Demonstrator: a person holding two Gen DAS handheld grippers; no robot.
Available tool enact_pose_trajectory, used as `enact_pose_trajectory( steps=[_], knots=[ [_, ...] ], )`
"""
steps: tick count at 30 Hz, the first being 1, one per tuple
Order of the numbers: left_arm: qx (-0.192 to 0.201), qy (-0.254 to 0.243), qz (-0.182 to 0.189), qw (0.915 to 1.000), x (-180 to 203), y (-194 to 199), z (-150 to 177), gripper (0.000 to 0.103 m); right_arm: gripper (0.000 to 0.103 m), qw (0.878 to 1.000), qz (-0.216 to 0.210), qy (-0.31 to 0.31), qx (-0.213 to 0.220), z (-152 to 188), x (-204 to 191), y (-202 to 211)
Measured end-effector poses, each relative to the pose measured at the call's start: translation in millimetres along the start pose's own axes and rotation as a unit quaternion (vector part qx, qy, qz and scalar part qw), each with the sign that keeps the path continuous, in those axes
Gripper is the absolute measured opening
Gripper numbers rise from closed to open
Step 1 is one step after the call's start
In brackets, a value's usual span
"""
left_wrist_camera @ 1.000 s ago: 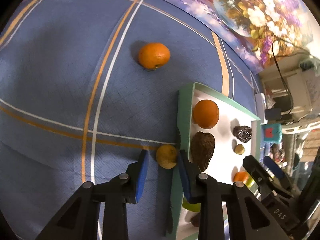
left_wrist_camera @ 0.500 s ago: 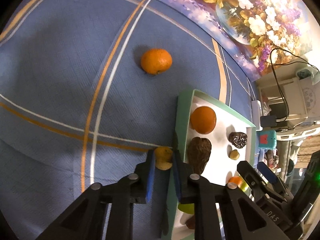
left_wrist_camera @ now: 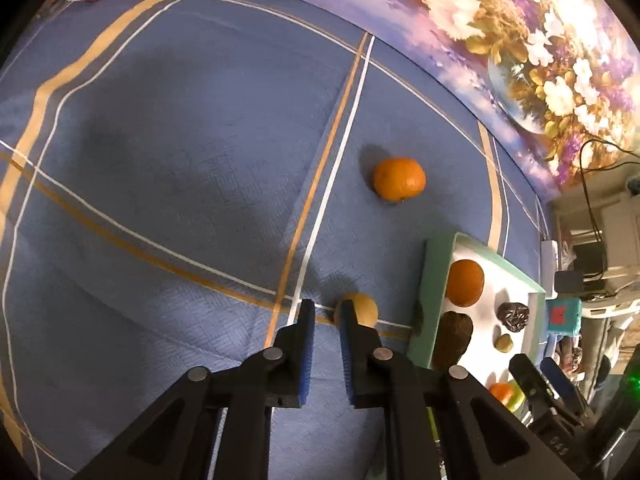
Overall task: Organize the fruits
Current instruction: 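Close the left tool on the small yellow fruit beside the tray, then grasp the orange on the cloth with the right tool while the left tool holds the yellow fruit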
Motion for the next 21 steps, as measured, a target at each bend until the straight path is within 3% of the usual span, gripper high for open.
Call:
enact_pose_trajectory(
  steps=[2, 3, 7, 12, 15, 21],
  knots=[
    [0.006, -0.005, 0.000, 1.0000, 2.1, 4.1, -1.0, 0.038, 0.099, 1.000, -0.001, 0.002, 0.000, 0.0, -0.3, 0.5],
    [0.008, -0.007, 0.004, 0.9999, 4.1, 5.3, -1.1, 0.040, 0.099, 1.000, -0.001, 0.003, 0.000, 0.3, -0.8, 0.5],
    [0.007, -0.024, 0.002, 0.9997, 15.5, 2.4, -0.8, 0.040, 0.099, 1.000, -0.002, 0.003, 0.000, -0.1, -0.1, 0.1],
    [-0.021, -0.050, -0.010, 0.9985, 24.8, -14.8, 6.8, 0.037, 0.099, 1.000, -0.002, 0.005, -0.001, -0.4, -0.6, -0.6],
    [-0.028, -0.064, -0.016, 0.9974, 30.2, -19.3, 10.1, 0.026, 0.099, 1.000, -0.002, 0.006, -0.002, -0.5, -1.0, -1.0],
    [-0.009, -0.066, -0.010, 0.9977, 32.7, -9.9, 4.4, 0.026, 0.099, 1.000, 0.000, 0.005, -0.001, -0.3, -2.6, -1.9]
  ],
)
Point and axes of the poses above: each gripper's, at about its wrist camera, not at the fingertips, and y roughly against the way its jaws point, x to its right, z to its underside, the point moved 1 cm from there along -y, roughly the way its jaws point, and after that the axes turned 7 degrees about z, right-handed, at the moved point
